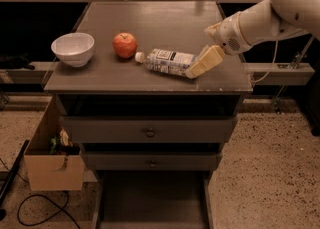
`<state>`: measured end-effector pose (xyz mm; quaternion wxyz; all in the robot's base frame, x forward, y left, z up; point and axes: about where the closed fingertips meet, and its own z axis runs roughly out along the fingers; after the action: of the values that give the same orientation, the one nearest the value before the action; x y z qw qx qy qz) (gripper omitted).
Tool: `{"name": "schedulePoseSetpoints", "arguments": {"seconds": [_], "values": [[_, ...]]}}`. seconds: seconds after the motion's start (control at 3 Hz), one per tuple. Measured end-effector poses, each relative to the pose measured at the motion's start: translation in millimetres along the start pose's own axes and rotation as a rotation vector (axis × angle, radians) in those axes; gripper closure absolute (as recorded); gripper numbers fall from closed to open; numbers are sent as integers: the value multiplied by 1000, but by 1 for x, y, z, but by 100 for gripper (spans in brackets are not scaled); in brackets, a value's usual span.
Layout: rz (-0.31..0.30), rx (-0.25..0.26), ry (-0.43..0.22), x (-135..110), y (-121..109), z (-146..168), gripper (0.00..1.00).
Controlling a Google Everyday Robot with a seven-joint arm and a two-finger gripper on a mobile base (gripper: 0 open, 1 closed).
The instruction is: Place blue plastic bottle into bottom drawer
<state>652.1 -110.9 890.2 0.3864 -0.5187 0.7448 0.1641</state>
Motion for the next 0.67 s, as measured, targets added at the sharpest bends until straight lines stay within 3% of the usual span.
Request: {"name": "schedulePoseSetpoints", "arguments": {"seconds": [0.67], "values": [[25, -60, 8, 14, -16, 47, 0]]}}
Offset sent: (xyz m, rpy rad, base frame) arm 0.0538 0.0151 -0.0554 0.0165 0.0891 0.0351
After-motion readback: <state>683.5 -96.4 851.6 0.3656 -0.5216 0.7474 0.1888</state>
